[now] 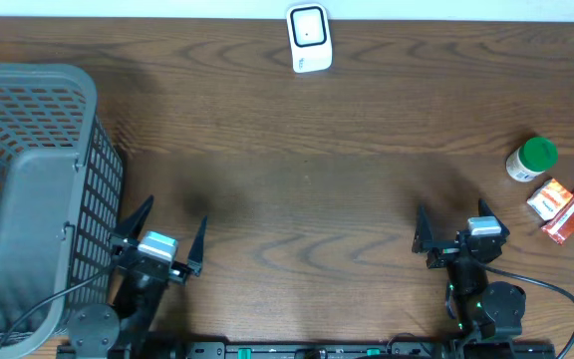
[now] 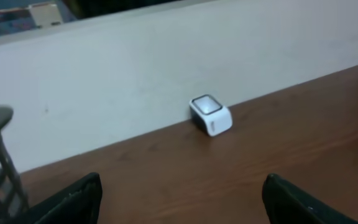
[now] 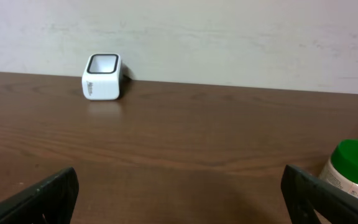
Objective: Scan the item barcode
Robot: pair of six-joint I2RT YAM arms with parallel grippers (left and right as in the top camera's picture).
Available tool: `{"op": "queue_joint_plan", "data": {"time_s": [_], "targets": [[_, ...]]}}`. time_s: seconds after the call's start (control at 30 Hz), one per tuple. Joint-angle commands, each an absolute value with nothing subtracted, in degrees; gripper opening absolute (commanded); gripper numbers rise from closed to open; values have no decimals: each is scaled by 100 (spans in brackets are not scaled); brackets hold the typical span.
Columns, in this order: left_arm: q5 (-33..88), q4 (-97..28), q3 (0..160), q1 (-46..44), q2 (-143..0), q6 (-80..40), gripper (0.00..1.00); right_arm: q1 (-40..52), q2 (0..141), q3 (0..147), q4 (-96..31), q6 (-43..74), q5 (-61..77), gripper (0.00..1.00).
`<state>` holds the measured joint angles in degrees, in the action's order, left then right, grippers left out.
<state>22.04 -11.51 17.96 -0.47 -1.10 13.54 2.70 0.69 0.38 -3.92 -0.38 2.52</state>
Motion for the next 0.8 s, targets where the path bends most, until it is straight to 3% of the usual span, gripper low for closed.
{"op": "queue_joint_plan", "data": {"time_s": [0.0,0.43,0.77], "targets": [[1846,-1061,1577,-8,-19,1385,82,357,38,32,-414,60,196,99],[652,-972,301,-8,-10,617,83,357,38,32,-414,60,196,99],[167,-932,259,-5,-10,-336,82,357,38,32,-414,60,196,99]]}}
